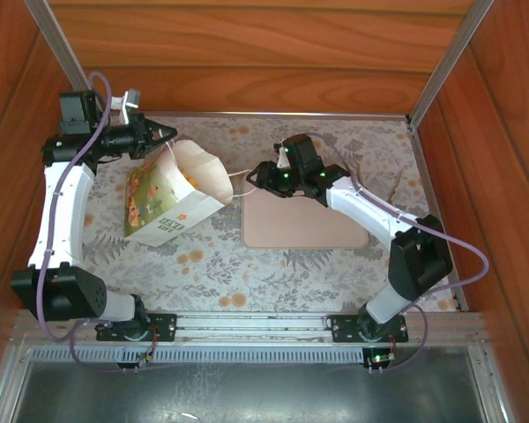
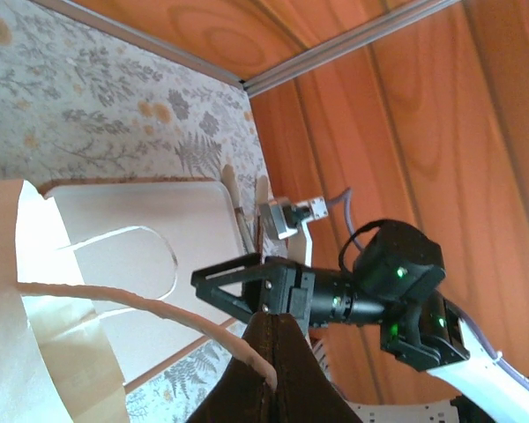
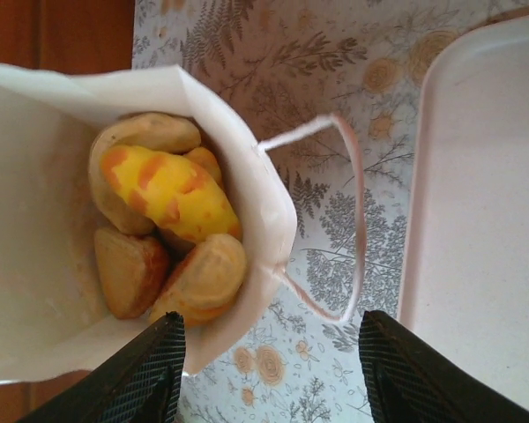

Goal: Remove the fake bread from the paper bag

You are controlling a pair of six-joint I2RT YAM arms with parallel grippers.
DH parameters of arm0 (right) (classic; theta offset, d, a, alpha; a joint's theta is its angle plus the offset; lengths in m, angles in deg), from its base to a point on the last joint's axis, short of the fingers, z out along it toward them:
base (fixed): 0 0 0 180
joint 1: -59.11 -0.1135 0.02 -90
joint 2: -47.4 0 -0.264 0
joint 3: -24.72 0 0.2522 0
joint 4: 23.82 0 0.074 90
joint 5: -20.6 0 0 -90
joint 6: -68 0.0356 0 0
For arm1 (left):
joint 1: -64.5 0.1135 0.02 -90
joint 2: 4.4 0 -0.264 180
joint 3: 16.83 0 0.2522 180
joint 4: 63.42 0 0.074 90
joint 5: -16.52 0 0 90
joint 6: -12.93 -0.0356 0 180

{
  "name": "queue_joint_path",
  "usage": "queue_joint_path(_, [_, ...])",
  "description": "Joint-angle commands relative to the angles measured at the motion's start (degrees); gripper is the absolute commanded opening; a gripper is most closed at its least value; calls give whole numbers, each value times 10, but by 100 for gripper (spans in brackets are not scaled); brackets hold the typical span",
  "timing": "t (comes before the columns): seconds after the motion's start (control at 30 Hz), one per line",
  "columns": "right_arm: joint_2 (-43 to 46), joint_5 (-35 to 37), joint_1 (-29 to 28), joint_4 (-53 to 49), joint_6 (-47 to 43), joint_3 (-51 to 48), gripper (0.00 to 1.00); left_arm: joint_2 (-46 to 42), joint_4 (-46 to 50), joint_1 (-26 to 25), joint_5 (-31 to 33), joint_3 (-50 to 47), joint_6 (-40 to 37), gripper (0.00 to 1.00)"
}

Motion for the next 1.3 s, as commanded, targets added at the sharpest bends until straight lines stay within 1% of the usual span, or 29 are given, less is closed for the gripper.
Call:
queue_joint_path(0.0, [-45, -15, 14, -24, -4, 20, 57, 7, 14, -11, -25, 27, -24, 0])
queue_joint_path(0.1, [-68, -12, 22, -37, -4, 25, 56, 11, 30, -17, -36, 33, -33, 0])
queue_joint_path(0.2, [-87, -43, 25, -25, -10, 18, 54, 14, 59, -17, -38, 39, -51, 0])
queue_joint_path(0.23, [-96, -64, 25, -20, -12, 17, 51, 16, 76, -18, -37, 42, -64, 0])
queue_joint_path(0.27, [-104, -84, 25, -19, -16, 18, 44, 19, 94, -18, -35, 46, -77, 0])
queue_joint_path(0.33, [-120, -109, 23, -25, -19, 17, 35, 30, 147, -20, -18, 60, -113, 0])
queue_joint_path(0.37, [-125, -117, 21, -22, -19, 13, 28, 36, 170, -21, -4, 67, -129, 0])
queue_joint_path(0.43, [-126, -128, 19, -4, -15, -4, 20, 49, 226, -31, 35, 88, -170, 0])
queue_joint_path(0.53, [-131, -146, 13, 13, -14, -12, 9, 69, 283, -40, 92, 118, -209, 0])
queue_joint_path(0.57, [-135, -145, 10, 12, -14, -11, 7, 73, 292, -40, 104, 124, -215, 0])
queue_joint_path(0.7, [-158, -148, -12, 13, -8, 5, 5, 91, 325, -39, 149, 159, -231, 0])
queue_joint_path(0.77, [-173, -145, -24, 20, 2, 14, 3, 99, 340, -39, 160, 178, -240, 0])
queue_joint_path(0.87, [-197, -133, -42, 21, 12, 36, 3, 112, 362, -39, 174, 209, -251, 0])
queue_joint_path(0.93, [-214, -135, -52, 24, 16, 53, 3, 123, 389, -39, 205, 234, -267, 0])
queue_joint_path(1.0, [-228, -134, -60, 28, 22, 64, 3, 124, 395, -36, 225, 239, -275, 0])
queue_joint_path(1.07, [-241, -136, -66, 35, 27, 75, 3, 126, 397, -34, 217, 238, -278, 0])
queue_joint_path(1.13, [-257, -149, -72, 44, 30, 91, 3, 129, 398, -35, 193, 232, -284, 0])
queue_joint_path(1.27, [-283, -150, -83, 27, 28, 124, 3, 139, 408, -45, 186, 230, -296, 0])
